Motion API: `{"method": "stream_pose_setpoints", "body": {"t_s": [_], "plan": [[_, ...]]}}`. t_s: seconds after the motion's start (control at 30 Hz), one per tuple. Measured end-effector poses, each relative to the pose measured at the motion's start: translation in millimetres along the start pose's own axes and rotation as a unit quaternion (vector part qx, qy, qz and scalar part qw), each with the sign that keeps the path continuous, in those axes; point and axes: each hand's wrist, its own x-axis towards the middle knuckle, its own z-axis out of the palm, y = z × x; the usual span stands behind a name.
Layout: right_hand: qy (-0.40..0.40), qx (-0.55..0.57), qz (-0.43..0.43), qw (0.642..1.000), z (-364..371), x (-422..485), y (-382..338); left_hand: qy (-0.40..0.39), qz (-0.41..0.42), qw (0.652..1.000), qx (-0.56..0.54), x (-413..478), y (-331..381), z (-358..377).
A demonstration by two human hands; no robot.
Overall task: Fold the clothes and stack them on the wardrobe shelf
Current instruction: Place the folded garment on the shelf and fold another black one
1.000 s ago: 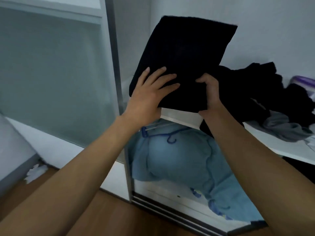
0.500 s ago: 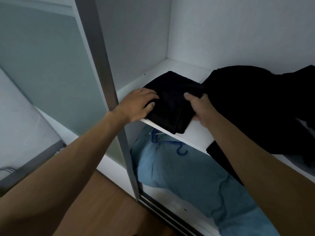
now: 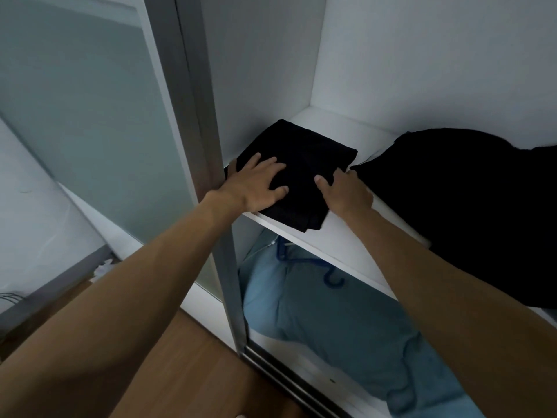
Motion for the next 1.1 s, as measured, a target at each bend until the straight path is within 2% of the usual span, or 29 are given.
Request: {"method": "stream_pose_setpoints", "body": {"t_s": [0.1,0.2,0.23,0.33,0.4,0.43,0.5,0.57,0.6,0.73,0.8,0.87,0.93,0.97,1.0,1.1], "plan": [[-0.042,0.02,0.0,0.999,-2.6,5.5,-1.0,-0.018,-0.015,0.999,0.023,5.9,2.9,-5.3],[-0.102,0.124,-0.004,0.987,-16.8,1.1,-0.1,-0.009,-0.013,0.999,0.049,9.8,8.9,-8.7],[-0.095,0.141,-0.009,0.985,-23.5,-3.2,3.6,0.009,-0.011,0.999,0.052,11.2,11.7,-8.6],[0.055,0.087,-0.018,0.994,-48.0,-21.1,29.9,0.074,0.042,0.996,-0.007,16.2,28.6,0.5],[0.142,0.001,0.027,0.989,-70.1,-32.8,56.0,0.087,0.116,0.986,-0.085,21.9,47.5,9.0],[0.149,-0.046,0.073,0.985,-81.4,-37.9,70.9,0.081,0.149,0.977,-0.127,25.1,58.3,12.9],[0.091,-0.096,0.184,0.974,-99.3,-51.5,99.8,0.06,0.187,0.958,-0.21,30.7,80.4,21.1],[0.036,-0.098,0.262,0.959,-102.4,-67.9,123.9,0.07,0.204,0.947,-0.238,37.5,96.7,30.4],[0.038,-0.099,0.276,0.955,-99.5,-76.9,132.7,0.078,0.206,0.948,-0.229,41.3,101.5,35.7],[0.16,-0.126,0.247,0.947,-83.3,-94.3,149.1,0.038,0.195,0.964,-0.175,53.5,108.0,51.0],[0.184,-0.123,0.238,0.946,-82.5,-94.4,150.9,0.034,0.188,0.966,-0.172,57.3,110.8,50.5],[0.215,-0.096,0.221,0.947,-86.0,-94.8,149.5,0.019,0.177,0.971,-0.157,58.1,114.9,47.6],[0.283,-0.023,0.186,0.941,-94.5,-97.5,143.7,-0.043,0.162,0.968,-0.187,57.5,122.8,42.0],[0.313,0.009,0.161,0.936,-99.2,-100.0,140.3,-0.095,0.15,0.951,-0.253,55.3,129.1,38.8],[0.329,0.03,0.137,0.934,-103.8,-103.3,136.5,-0.154,0.13,0.92,-0.336,51.2,136.9,35.2],[0.326,0.098,0.086,0.936,-116.5,-118.3,117.3,-0.291,0.015,0.804,-0.519,35.5,156.1,26.2]]}}
